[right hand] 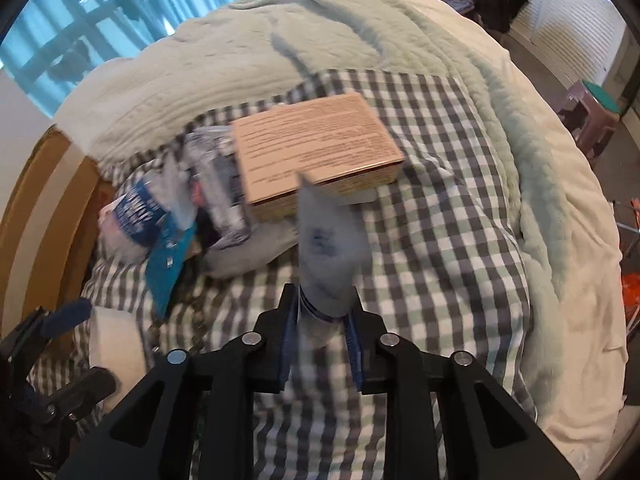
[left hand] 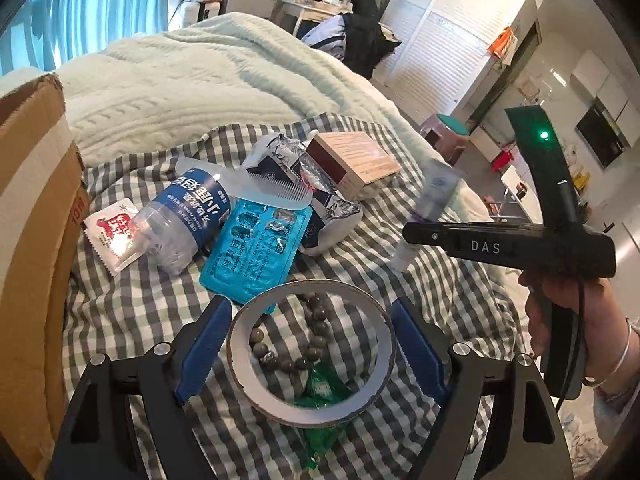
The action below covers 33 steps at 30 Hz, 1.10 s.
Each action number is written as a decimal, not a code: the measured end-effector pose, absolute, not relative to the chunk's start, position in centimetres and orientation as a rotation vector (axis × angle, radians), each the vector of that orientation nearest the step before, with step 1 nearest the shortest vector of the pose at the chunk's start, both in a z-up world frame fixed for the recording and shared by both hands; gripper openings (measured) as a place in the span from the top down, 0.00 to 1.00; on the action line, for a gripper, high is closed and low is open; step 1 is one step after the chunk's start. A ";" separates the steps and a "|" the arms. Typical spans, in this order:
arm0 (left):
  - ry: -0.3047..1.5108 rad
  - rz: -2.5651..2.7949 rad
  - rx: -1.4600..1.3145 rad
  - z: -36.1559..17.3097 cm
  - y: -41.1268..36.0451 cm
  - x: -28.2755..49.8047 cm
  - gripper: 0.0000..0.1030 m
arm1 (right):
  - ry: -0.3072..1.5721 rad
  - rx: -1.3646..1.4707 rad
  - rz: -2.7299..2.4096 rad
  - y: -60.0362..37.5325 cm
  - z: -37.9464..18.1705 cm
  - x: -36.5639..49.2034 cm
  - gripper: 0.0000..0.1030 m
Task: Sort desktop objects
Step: 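Grasp the tape roll with the left gripper while the right grasps the white tube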
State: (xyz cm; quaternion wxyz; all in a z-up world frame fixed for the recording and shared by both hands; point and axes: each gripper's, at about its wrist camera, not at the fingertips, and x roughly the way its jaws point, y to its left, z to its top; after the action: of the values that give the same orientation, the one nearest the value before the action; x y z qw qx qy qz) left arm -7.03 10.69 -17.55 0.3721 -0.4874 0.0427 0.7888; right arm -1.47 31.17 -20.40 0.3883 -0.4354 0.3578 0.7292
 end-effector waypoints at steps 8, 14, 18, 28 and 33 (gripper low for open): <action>0.095 2.038 -1.249 -16.9 9.5 -6.6 0.19 | 0.875 -1.133 1.908 29.4 -19.5 -2.8 0.81; 0.085 2.039 -1.269 -17.6 9.2 -7.1 0.22 | 0.872 -1.124 1.887 30.2 -20.2 -3.1 0.80; 0.102 2.028 -1.291 -18.7 9.3 -7.5 0.22 | 0.842 -1.135 1.879 31.1 -20.9 -3.5 0.58; 0.071 1.887 -1.370 -22.4 10.7 -7.4 0.11 | 0.836 -1.206 1.866 33.3 -23.9 -5.0 0.53; 0.158 1.930 -1.341 -23.2 12.2 -6.9 0.07 | 0.820 -1.247 1.869 33.5 -24.8 -5.4 0.77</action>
State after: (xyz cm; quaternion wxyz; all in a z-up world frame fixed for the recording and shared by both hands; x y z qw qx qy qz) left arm -6.94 12.24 -23.21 0.3832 -0.5259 0.0620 0.7568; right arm -5.37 33.47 -24.77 0.3663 -0.4851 0.3190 0.7272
